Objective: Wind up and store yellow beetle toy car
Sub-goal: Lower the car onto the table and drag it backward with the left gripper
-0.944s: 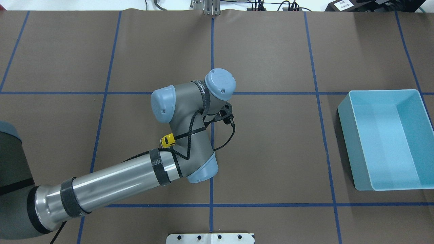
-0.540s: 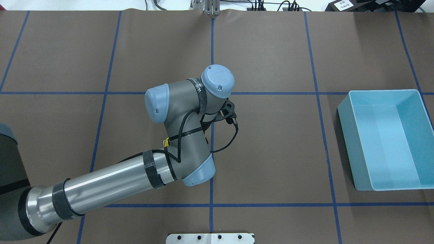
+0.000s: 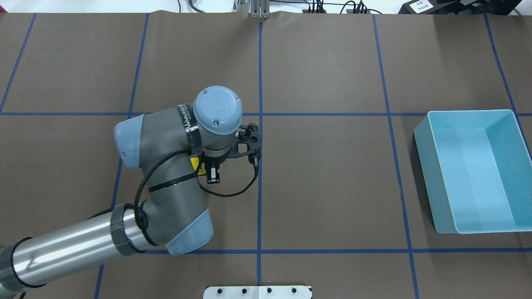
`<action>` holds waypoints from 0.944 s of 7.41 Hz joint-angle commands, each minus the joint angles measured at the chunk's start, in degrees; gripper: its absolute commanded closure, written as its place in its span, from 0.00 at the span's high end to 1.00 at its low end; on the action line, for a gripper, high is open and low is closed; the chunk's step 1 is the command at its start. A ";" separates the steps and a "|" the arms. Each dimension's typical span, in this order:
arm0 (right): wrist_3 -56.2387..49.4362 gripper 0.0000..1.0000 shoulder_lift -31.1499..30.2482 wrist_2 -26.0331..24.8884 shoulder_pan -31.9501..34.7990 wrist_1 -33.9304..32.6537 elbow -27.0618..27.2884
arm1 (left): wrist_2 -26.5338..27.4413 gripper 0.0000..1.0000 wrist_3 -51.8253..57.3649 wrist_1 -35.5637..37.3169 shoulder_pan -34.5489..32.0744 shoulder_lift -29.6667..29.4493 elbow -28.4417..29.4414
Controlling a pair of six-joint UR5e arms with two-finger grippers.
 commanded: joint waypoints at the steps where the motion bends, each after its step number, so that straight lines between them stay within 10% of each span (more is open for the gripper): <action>1: 0.00 1.00 0.00 -0.02 -0.03 0.00 0.06 | 0.51 0.15 1.26 -3.95 -0.22 8.33 -7.07; 7: 0.00 1.00 0.09 -0.54 -0.03 0.00 0.06 | -0.10 0.15 5.91 -11.98 -1.27 17.85 -7.70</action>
